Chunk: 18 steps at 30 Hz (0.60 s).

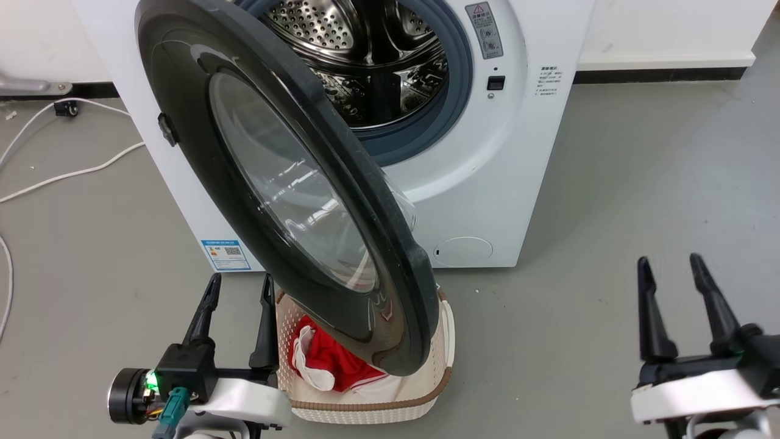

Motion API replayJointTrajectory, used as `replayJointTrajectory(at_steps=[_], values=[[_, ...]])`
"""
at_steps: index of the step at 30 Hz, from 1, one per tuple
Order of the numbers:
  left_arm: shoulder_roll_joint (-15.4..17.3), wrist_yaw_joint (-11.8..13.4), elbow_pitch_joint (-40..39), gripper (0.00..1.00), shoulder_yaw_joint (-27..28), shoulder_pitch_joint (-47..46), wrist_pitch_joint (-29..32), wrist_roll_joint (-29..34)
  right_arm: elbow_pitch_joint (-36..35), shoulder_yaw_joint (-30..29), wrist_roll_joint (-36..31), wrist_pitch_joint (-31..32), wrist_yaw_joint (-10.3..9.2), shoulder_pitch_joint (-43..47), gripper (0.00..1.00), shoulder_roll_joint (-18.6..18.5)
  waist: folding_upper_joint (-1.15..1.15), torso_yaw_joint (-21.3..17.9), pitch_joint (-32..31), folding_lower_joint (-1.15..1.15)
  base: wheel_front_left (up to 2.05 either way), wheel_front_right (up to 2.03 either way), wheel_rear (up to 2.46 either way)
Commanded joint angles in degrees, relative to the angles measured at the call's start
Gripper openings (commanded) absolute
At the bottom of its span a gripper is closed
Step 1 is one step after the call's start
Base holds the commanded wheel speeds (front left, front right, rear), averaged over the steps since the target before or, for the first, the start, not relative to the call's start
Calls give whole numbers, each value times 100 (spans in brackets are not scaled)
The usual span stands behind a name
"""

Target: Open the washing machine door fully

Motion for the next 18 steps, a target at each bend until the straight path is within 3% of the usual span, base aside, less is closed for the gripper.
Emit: replayJointTrajectory(at_steps=[1, 7, 18], values=[[-4, -24, 2, 100, 16, 31, -15, 39, -81, 23, -90, 45, -6, 128, 100, 62, 0, 4, -2, 0, 0, 0, 0], [-5, -40, -2, 100, 22, 15, -15, 63, -155, 117, -536, 178, -5, 422, 100, 228, 0, 18, 20, 0, 0, 0, 0], [-5, -66, 0, 100, 28, -33, -15, 106, -14, 180, -395, 127, -5, 332, 100, 265, 0, 13, 57, 0, 0, 0, 0]])
